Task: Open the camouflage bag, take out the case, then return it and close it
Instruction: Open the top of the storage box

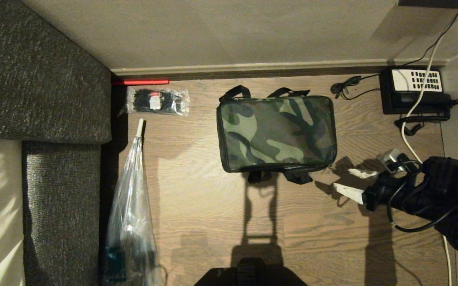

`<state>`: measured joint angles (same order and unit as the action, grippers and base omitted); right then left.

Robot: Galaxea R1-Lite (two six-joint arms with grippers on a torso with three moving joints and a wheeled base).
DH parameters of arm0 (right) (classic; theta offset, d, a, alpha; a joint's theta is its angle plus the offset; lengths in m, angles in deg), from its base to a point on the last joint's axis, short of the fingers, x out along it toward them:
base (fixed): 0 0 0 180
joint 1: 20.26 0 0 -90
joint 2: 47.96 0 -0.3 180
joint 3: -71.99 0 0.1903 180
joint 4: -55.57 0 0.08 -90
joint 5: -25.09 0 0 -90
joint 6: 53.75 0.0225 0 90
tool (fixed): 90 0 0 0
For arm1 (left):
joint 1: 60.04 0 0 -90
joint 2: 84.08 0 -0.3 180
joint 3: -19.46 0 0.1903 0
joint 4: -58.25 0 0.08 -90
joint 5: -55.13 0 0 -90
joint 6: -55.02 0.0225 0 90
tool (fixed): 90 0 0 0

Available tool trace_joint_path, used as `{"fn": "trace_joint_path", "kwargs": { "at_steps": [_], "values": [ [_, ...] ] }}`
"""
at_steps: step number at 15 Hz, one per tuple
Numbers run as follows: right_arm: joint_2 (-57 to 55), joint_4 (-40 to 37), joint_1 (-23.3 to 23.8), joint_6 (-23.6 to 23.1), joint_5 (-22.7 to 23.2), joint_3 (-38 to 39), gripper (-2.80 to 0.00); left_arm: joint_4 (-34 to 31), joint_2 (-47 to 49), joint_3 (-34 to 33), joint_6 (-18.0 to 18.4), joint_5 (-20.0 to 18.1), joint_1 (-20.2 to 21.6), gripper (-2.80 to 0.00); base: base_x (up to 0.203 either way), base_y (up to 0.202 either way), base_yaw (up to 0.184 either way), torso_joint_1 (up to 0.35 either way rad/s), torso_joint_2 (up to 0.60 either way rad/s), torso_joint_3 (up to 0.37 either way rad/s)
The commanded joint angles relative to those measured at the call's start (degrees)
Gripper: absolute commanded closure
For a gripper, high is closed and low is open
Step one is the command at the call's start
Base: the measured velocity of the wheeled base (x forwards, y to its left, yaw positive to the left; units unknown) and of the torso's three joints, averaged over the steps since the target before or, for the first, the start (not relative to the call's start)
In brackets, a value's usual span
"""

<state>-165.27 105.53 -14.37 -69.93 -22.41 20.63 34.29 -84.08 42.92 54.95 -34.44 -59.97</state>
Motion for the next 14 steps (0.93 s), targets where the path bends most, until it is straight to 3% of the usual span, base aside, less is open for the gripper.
{"fn": "trace_joint_path", "kwargs": {
  "at_steps": [1,13,14],
  "values": [
    [-4.14,3.35,-0.10,-0.05,0.14,-2.35,-2.80,-0.02,-0.06,-0.01,-0.01,0.02,0.01,0.00,0.000,0.000,0.000,0.000,0.00,0.000],
    [-12.60,14.33,-3.60,4.22,0.31,-9.97,-2.80,-0.02,-0.09,-0.01,-0.01,0.02,0.01,0.00,0.000,0.000,0.000,0.000,0.00,0.000],
    [-12.86,14.33,-3.60,4.11,0.31,-10.07,0.00,-0.02,-0.09,-0.01,-0.01,0.02,0.01,0.00,0.000,0.000,0.000,0.000,0.00,0.000]
  ]
}}
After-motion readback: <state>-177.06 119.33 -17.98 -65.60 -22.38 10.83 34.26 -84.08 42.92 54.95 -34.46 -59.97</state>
